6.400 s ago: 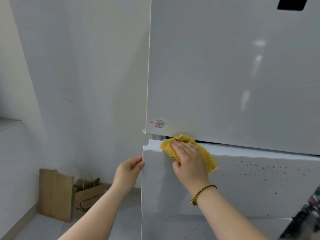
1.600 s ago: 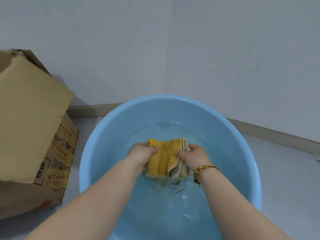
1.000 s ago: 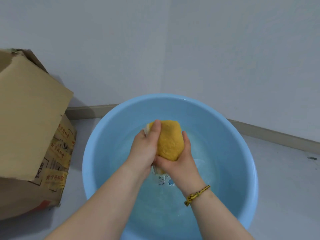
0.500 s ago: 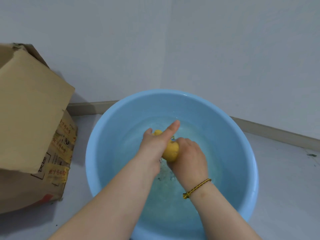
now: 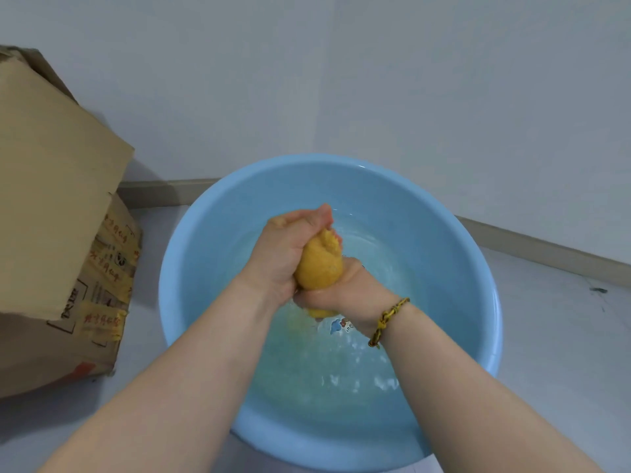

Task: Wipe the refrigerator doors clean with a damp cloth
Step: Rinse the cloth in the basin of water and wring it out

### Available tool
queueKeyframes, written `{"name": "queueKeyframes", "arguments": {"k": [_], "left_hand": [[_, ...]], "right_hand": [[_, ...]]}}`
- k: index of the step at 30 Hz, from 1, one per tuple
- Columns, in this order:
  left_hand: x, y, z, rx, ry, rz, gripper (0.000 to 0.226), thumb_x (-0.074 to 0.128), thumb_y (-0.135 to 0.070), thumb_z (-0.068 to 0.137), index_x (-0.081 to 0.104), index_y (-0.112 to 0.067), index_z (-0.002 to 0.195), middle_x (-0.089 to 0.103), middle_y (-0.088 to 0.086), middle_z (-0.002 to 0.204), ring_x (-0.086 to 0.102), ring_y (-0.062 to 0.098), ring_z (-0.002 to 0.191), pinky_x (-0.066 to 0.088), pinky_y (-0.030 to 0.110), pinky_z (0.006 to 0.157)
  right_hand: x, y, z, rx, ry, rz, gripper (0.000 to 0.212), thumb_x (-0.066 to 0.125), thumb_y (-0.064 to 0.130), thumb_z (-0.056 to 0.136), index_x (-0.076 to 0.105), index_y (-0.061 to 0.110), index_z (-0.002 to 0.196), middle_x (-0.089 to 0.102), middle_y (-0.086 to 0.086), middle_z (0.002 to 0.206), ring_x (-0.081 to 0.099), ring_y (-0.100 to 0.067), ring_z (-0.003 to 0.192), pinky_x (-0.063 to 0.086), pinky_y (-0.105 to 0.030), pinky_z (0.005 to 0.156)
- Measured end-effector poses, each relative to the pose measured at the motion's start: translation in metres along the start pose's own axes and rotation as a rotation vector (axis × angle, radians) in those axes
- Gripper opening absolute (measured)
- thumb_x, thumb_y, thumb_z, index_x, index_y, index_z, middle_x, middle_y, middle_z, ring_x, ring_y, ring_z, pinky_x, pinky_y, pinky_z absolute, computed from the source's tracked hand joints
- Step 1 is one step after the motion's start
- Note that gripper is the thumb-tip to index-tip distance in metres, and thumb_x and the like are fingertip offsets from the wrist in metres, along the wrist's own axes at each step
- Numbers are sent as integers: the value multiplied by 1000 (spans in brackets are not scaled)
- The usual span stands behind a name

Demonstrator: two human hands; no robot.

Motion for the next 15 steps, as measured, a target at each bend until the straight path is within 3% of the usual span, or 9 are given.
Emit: {"name": "queueKeyframes", "arguments": {"k": [2,4,6,8,10,12,13,14,15], "left_hand": [[4,-2,1,-20,72,54,39,53,-30,78,55,-15,43,55,0,40,52,10,38,44,14,44],[0,1,0,-69,96,80,54,45,-35,86,56,-16,36,55,2,40,53,12,40,45,15,45],[-4,6,-1,-151,132,34,65,34,-35,93,61,-14,38,55,4,39,55,13,41,47,16,47],[-6,6,-2,-216,167,-63,67,29,-32,96,68,-11,46,54,3,36,57,14,41,50,17,50],[-8,1,-2,-249,127,-206,51,36,-24,95,72,-11,62,55,0,38,61,12,44,53,18,52],[-12,1,1,-260,94,-212,20,49,-21,89,65,-12,95,64,0,59,65,12,59,55,21,58],[-13,6,-1,-312,142,-121,34,61,-27,80,57,-12,111,65,0,71,65,12,66,55,24,59],[-15,16,-6,-409,224,17,64,75,-36,64,51,-13,119,64,-1,80,64,13,70,55,27,59],[-16,27,-14,-535,342,149,82,85,-42,45,54,-14,115,64,0,83,65,15,71,56,31,58]], "right_hand": [[9,-5,-1,19,120,231,24,63,-6,58,45,10,57,44,1,48,41,-11,45,34,-18,44],[15,-8,-2,45,186,281,17,57,-1,54,44,7,59,43,-1,50,39,-12,46,28,-14,40],[11,-7,-2,16,177,22,25,65,0,59,43,11,60,40,-2,56,37,-12,50,30,-18,43],[1,4,-2,-107,133,-478,22,66,4,73,47,14,70,42,3,61,39,-10,54,32,-22,52],[-8,22,-3,-277,37,-889,16,61,16,82,53,13,95,54,1,75,51,-17,66,32,-23,61],[-18,38,-7,-511,-147,-1063,14,59,14,80,59,7,93,63,-7,77,61,-27,68,37,-24,55],[-21,42,-8,-657,-223,-1089,11,57,9,73,62,5,82,62,-8,67,62,-28,58,42,-23,49],[-23,45,-11,-821,-287,-1130,11,53,5,68,63,6,74,60,-7,59,60,-26,50,48,-24,48],[-24,48,-14,-958,-346,-1180,15,47,3,70,61,7,72,58,-6,56,59,-24,48,54,-28,54]]}}
Point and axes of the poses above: each hand's wrist, its own z-axis towards the middle knuckle, its own x-axis out of the palm, y = z × x, the point moved 6 cm from there along z, towards the middle knuckle
